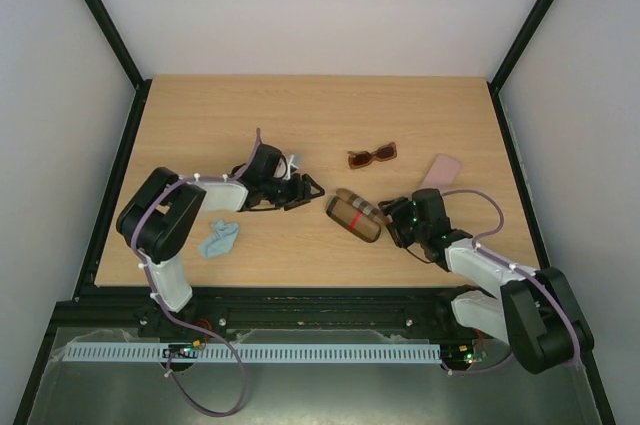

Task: Organize the sunglasses
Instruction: Adjust the sunglasses case at the center of the board.

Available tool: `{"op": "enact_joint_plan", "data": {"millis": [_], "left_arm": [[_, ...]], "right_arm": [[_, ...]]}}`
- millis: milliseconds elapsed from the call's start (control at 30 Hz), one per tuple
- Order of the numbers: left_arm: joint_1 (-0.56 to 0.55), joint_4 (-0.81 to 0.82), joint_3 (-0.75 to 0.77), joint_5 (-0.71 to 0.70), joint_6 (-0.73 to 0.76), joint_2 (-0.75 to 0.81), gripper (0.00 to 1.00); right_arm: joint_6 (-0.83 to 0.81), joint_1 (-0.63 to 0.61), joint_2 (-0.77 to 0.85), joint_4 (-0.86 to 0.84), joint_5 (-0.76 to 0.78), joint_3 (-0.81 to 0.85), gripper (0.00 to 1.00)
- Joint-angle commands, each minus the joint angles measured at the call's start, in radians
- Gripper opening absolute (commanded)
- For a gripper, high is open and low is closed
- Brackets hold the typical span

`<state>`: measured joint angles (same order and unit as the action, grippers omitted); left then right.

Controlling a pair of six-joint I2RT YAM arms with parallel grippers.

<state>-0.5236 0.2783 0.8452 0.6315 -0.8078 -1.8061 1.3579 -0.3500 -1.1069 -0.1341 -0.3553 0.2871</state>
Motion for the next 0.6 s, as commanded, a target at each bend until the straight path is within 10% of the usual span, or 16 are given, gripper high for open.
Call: {"op": "enact_joint_plan", "data": {"millis": [0, 267, 567], "left_arm": [[-0.006, 0.029, 0.023, 0.028, -0.011, -0.021, 0.62], [-0.008, 0.029, 0.026, 0.030, -0.014, -0.031, 0.58], [-0.013, 0.021, 0.026, 0.032, -0.018, -0.034, 0.54]], "right_arm": [[0.142, 0.007, -0.032, -0.089, -0.063, -0.026, 0.65], [0.195, 0.008, 0.004, -0.046, -0.047, -0.037, 0.62], [0.239, 0.008, -0.073, -0.170, -0.053, -0.059, 0.36]]}}
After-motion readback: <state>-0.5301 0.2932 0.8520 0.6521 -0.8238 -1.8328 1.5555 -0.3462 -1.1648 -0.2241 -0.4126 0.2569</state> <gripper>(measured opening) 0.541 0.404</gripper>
